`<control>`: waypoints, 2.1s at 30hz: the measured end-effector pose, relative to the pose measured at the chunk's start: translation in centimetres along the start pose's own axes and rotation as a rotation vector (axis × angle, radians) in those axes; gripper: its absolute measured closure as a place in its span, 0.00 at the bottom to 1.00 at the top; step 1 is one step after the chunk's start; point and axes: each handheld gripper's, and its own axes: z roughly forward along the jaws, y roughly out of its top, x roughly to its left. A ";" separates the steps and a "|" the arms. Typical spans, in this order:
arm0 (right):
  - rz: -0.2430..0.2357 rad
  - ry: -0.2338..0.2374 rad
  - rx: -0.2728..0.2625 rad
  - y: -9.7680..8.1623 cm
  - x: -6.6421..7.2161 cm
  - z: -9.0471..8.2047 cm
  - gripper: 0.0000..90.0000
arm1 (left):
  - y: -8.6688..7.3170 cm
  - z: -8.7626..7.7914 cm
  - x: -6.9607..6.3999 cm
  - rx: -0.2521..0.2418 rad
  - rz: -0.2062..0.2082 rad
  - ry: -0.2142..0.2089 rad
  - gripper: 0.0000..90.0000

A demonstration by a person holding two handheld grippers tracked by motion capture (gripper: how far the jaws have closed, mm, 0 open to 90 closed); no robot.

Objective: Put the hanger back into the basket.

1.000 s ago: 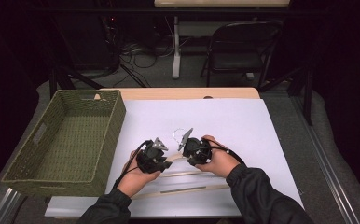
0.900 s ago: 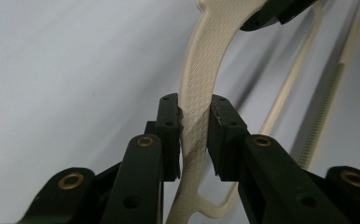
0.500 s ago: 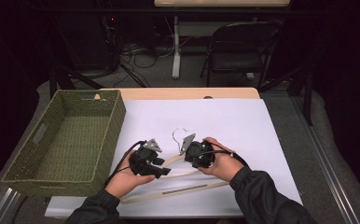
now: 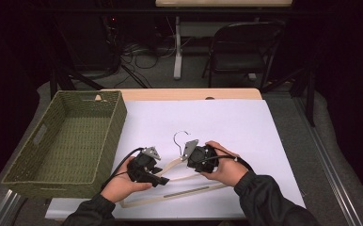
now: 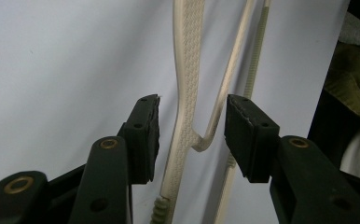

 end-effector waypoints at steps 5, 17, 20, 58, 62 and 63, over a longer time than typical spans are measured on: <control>-0.005 -0.002 -0.008 0.0 0.2 -0.2 0.83 | -0.2 0.2 0.0 0.022 0.008 -0.013 0.62; -0.007 -0.001 -0.024 -0.2 0.4 -0.5 0.83 | -0.5 0.5 -0.3 0.047 0.037 -0.031 0.78; 0.029 0.030 -0.041 -0.4 0.4 -0.9 0.78 | -0.6 0.4 -0.4 0.042 0.046 -0.037 0.80; 0.442 0.065 -0.158 -15.6 -0.8 -7.6 0.48 | -1.4 -3.4 -3.1 -0.053 0.097 -0.026 0.97; 0.463 0.068 -0.177 -16.1 -0.8 -7.1 0.48 | -1.6 -5.6 -3.4 -0.083 0.066 0.008 0.97; 0.465 0.069 -0.165 -16.2 -0.8 -7.1 0.48 | -1.7 -6.2 -3.5 -0.087 0.058 0.017 0.97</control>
